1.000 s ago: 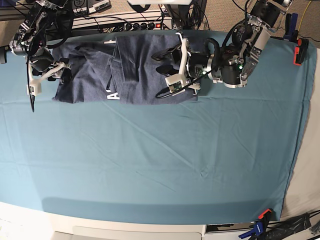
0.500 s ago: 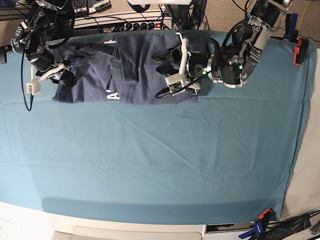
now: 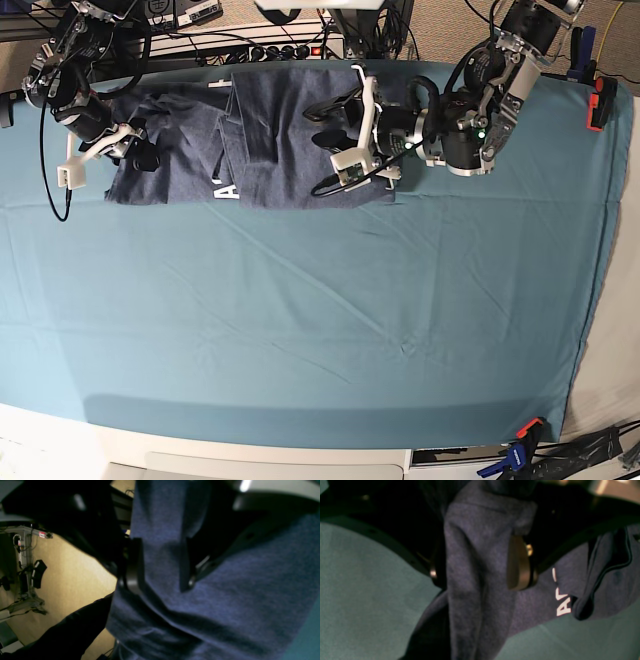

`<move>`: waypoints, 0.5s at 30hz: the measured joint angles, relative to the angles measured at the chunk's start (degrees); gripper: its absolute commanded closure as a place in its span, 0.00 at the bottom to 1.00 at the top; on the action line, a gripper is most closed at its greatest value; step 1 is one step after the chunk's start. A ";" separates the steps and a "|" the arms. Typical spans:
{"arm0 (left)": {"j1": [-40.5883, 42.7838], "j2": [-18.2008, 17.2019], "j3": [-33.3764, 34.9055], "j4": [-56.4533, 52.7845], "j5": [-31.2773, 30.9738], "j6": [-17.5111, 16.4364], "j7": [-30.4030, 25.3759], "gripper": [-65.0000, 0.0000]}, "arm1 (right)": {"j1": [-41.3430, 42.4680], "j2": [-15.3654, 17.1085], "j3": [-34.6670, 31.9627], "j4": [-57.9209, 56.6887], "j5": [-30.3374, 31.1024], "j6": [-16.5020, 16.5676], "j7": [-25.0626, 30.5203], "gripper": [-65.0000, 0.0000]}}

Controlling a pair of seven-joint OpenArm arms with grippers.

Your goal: Fold the T-shirt properly

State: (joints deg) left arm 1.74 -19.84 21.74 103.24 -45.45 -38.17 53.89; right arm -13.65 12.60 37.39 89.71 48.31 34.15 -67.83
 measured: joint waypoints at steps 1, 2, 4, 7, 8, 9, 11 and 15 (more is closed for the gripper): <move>0.00 0.00 0.00 0.00 -0.02 0.00 0.00 0.62 | 0.00 0.07 0.00 0.00 0.02 0.00 -0.15 0.45; 0.00 0.00 0.00 0.00 -0.02 0.00 0.00 0.62 | 0.00 0.09 0.00 0.00 0.02 0.00 -0.35 0.45; 0.00 0.00 0.00 0.00 -0.02 0.00 0.00 0.62 | 0.00 0.09 0.00 0.00 0.04 0.00 -0.31 0.47; 0.00 0.00 0.00 0.00 -0.02 0.00 0.00 0.62 | 0.00 0.09 0.00 0.00 -0.04 -0.02 -0.48 0.56; 0.00 0.02 0.00 0.00 -0.02 0.00 0.00 0.62 | -0.02 0.09 0.00 0.00 -0.22 -0.02 -0.72 0.61; 0.00 0.00 0.00 0.00 0.00 0.00 0.00 0.62 | -0.02 0.09 0.00 -0.02 -0.35 -0.04 -0.74 0.66; 0.00 0.00 0.00 0.00 0.00 0.00 0.00 0.62 | -0.02 0.09 0.00 -0.09 -0.37 -0.09 -1.11 0.75; 0.00 0.00 0.00 0.00 -0.02 0.00 0.00 0.62 | -0.04 0.07 -0.02 -0.15 -0.42 -0.24 -1.51 0.88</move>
State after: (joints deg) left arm 1.74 -19.84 21.74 103.24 -45.47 -38.17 53.89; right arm -13.69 12.67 37.36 89.56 47.90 33.91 -69.34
